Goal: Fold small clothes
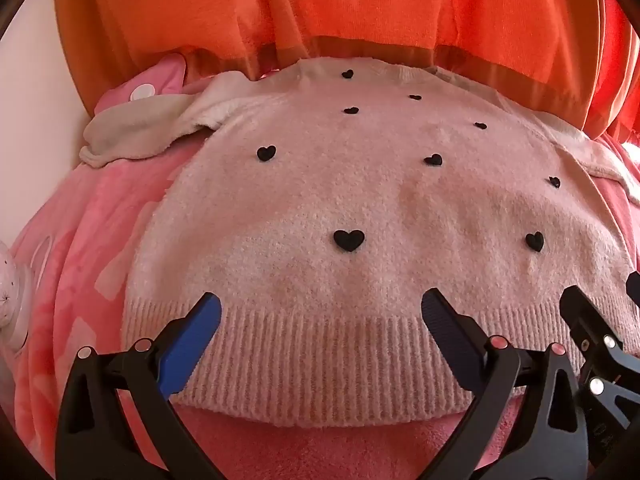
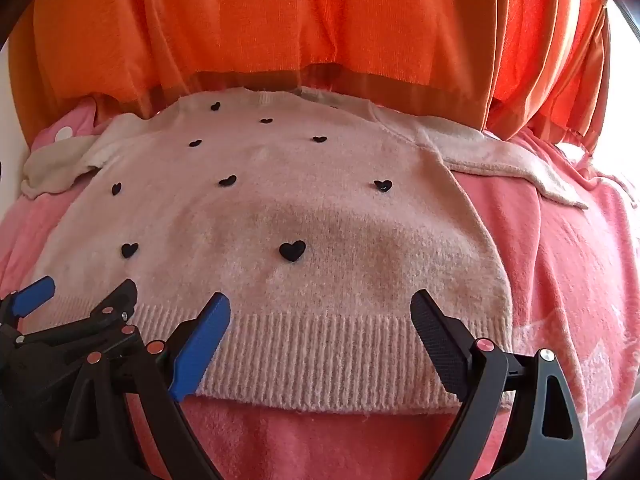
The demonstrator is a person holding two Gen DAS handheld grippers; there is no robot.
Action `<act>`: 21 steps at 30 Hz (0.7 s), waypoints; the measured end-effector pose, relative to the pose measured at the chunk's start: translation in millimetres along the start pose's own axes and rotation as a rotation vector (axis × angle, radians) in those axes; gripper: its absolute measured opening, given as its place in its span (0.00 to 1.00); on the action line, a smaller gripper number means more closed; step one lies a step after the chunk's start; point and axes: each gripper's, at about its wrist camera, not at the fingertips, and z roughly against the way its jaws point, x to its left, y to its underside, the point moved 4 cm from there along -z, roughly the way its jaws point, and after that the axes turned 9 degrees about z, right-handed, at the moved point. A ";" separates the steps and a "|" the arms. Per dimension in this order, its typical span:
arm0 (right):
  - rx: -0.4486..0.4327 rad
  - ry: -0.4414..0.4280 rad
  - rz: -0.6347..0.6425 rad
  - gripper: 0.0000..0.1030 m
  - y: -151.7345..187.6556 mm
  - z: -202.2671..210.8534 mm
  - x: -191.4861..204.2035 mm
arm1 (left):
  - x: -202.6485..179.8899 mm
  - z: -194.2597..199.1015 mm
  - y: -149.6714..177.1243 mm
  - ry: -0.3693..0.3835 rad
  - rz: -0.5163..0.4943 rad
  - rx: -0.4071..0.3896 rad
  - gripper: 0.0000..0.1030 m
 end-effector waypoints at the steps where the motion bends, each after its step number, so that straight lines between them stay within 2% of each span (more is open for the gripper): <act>1: -0.001 -0.003 -0.002 0.87 1.8 1.1 -1.9 | -0.2 0.0 0.3 0.001 0.000 0.000 0.95; 21: 0.000 -0.004 -0.007 0.87 4.6 1.0 -6.1 | -0.3 -2.0 1.1 -0.006 -0.005 0.002 0.95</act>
